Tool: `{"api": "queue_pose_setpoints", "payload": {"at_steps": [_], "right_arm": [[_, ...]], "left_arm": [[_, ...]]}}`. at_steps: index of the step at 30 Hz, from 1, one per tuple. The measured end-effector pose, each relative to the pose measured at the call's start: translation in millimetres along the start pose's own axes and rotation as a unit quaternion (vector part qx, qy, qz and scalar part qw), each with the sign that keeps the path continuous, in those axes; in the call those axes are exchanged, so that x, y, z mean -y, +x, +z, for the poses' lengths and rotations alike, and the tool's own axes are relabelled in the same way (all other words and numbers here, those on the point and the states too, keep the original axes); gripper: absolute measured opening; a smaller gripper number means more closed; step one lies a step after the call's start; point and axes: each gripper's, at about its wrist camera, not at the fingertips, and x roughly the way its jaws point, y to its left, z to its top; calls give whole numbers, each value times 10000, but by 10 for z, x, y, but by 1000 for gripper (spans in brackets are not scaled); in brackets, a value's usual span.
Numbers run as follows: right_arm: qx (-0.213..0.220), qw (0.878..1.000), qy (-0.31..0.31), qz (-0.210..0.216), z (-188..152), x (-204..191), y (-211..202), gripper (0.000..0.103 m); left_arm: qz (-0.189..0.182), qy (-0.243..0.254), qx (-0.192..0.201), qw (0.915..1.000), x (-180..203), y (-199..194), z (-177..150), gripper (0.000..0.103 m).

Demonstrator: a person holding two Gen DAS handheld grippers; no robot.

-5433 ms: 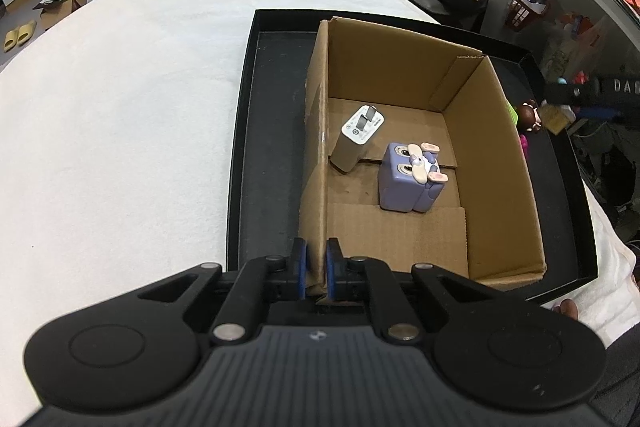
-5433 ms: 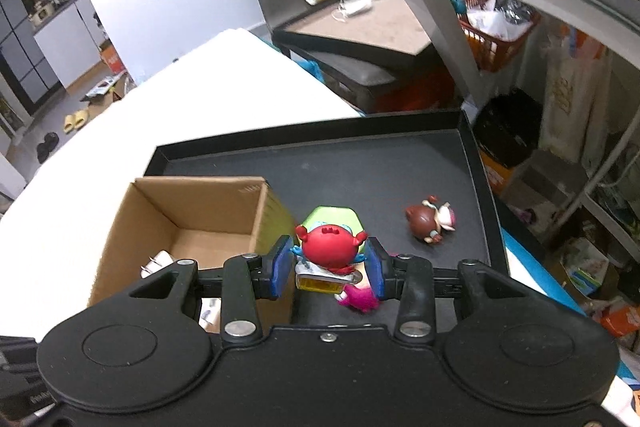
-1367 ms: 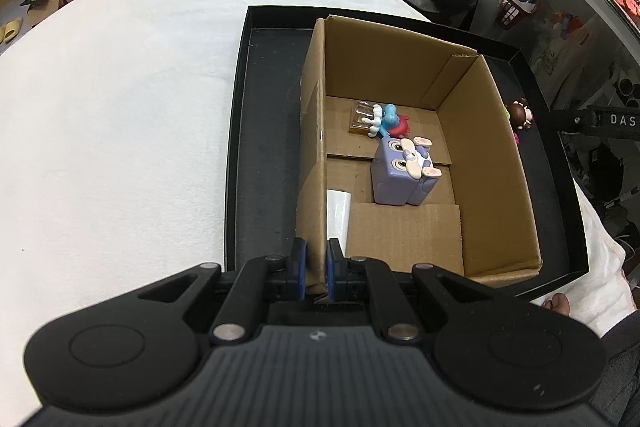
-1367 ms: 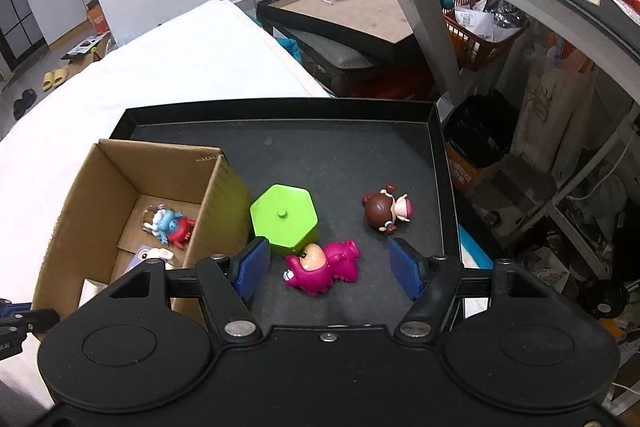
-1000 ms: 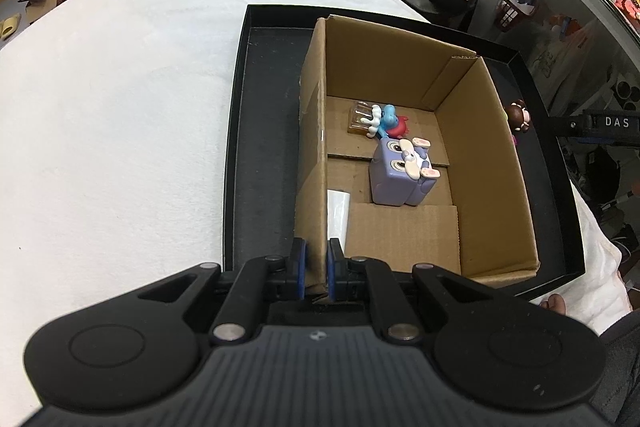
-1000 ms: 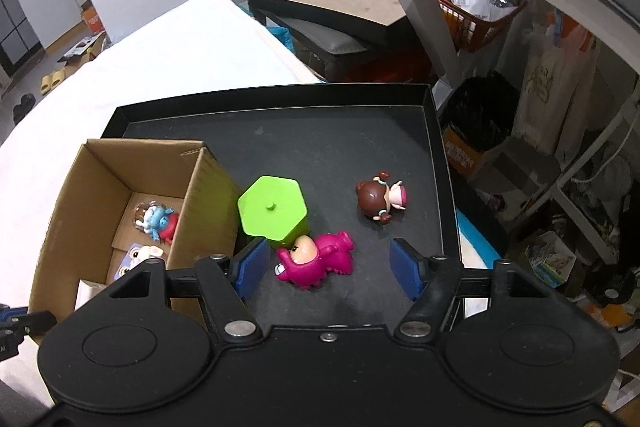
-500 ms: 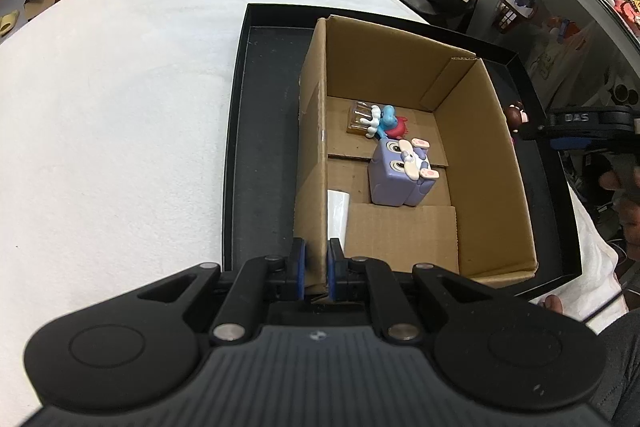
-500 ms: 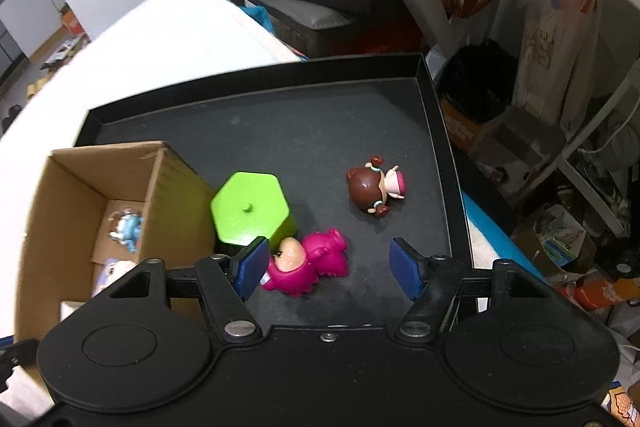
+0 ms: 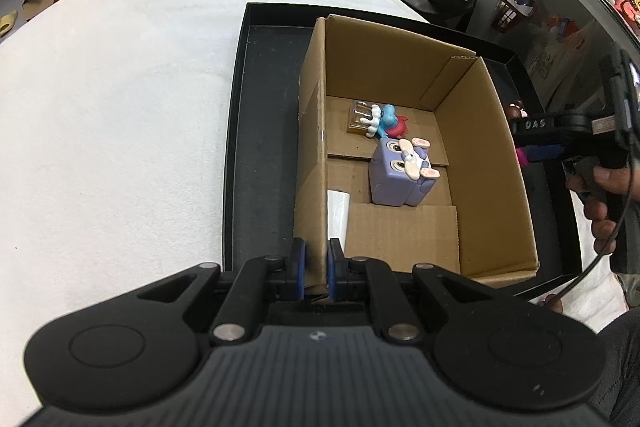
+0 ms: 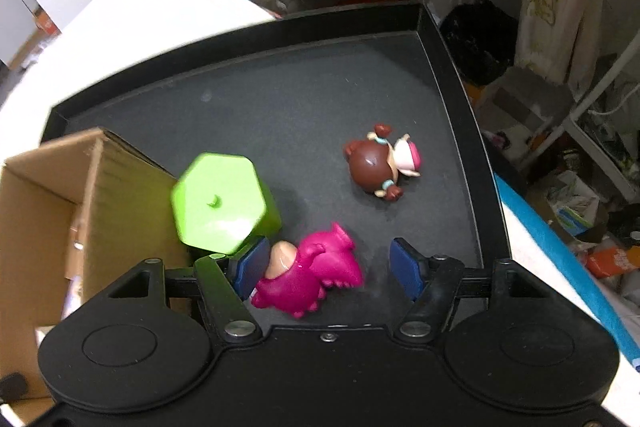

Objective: Organize rigid objects
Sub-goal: 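Close the right gripper on the pink dinosaur figure, then lift the pink dinosaur and carry it over the box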

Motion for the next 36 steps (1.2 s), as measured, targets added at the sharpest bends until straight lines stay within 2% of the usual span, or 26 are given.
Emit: {"api": "queue_pose_setpoints", "payload": {"at_steps": [3,6,8,10,16,23,36], "right_arm": [[-144,9997,-62,-163,-29,-6,87,65],[-328,9993,-103,-166,-70,-5,151,55],[-314,9989,-257,-243,-100,-28,134,55],[-317,9991,-264,-79,-114,-34,101,54],[51,9997,-213,102,-85,-21,-130,54],[271,9992,-200,231,-69,3,-306,54],[818,9926,-308,842,-26,-97,-756,54]], "left_arm": [[23,-2,8,10000,1,3,-4,10],[58,5,4,10000,14,5,-5,10],[88,15,7,10000,25,7,-6,10],[112,12,6,9999,33,8,-8,10],[176,27,-9,9998,54,16,-1,10],[254,50,-18,9997,80,27,-3,9],[318,69,-13,9995,105,22,-11,9]]}}
